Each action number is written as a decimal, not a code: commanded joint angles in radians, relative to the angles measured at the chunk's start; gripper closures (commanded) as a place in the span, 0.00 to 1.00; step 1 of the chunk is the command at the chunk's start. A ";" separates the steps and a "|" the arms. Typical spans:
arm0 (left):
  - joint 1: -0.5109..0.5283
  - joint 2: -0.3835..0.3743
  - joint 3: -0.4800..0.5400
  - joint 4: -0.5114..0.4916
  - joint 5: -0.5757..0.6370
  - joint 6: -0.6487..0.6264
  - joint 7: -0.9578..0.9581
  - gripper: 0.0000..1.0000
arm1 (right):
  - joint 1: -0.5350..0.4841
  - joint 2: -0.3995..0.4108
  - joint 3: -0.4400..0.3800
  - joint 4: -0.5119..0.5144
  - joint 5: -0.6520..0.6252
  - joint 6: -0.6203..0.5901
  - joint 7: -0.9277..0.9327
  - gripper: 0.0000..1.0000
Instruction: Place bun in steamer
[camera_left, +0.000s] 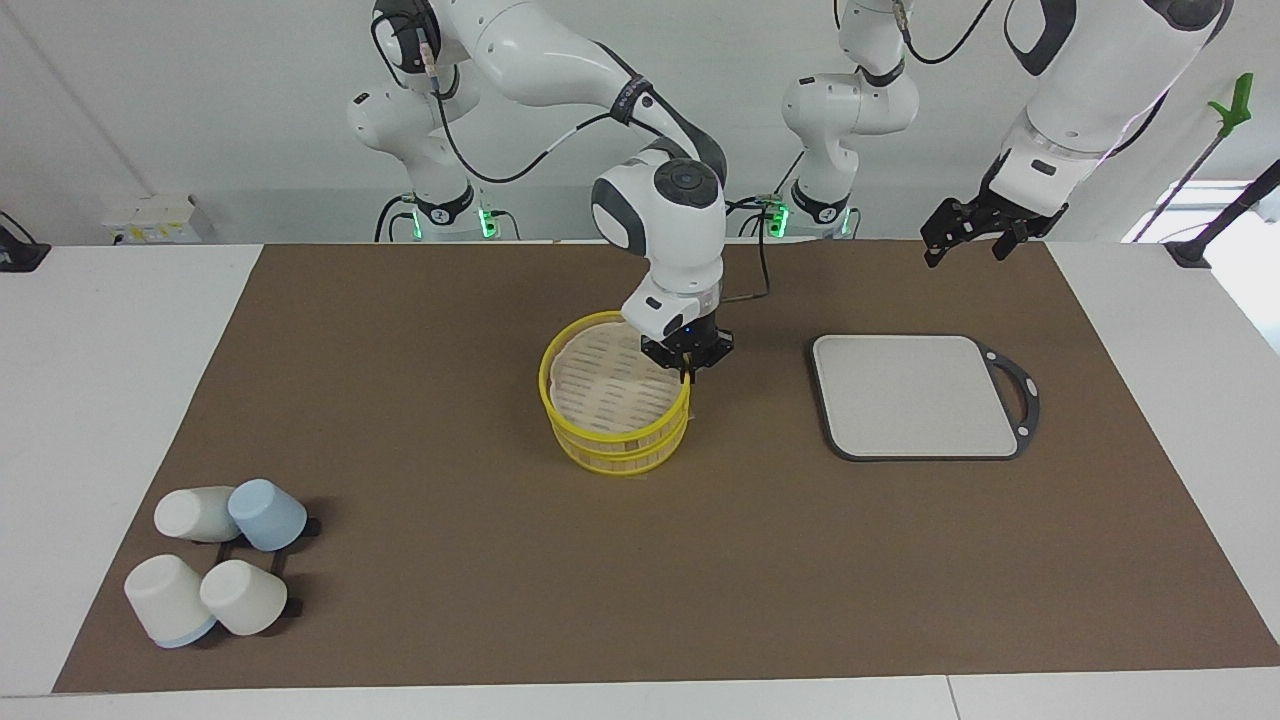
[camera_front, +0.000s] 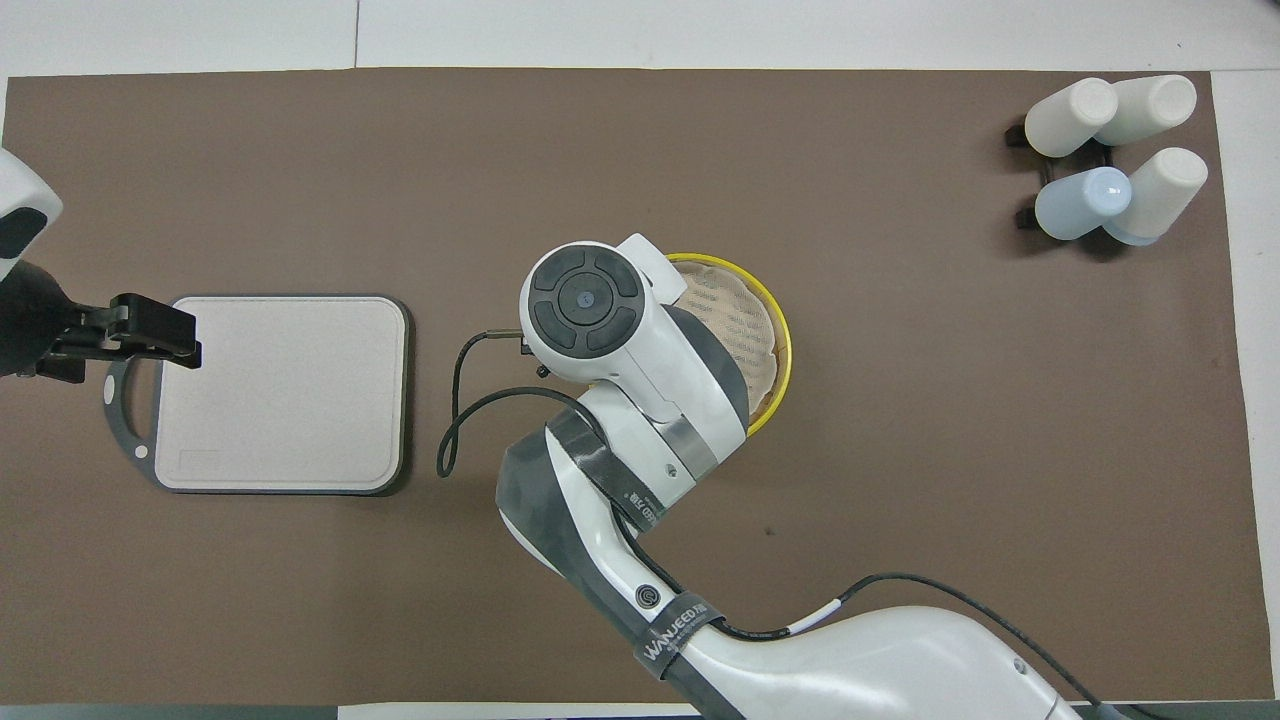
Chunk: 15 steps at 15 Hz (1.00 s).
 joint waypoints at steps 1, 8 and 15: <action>0.004 0.024 0.003 0.032 -0.017 -0.006 0.030 0.00 | 0.034 -0.042 -0.001 -0.074 0.000 0.034 0.054 1.00; 0.013 0.038 -0.001 0.062 -0.012 -0.022 0.030 0.00 | 0.035 -0.043 0.000 -0.114 -0.002 0.081 0.065 1.00; 0.015 0.031 -0.004 0.064 -0.014 -0.006 0.048 0.00 | 0.032 -0.054 -0.005 -0.145 -0.006 0.118 0.065 0.00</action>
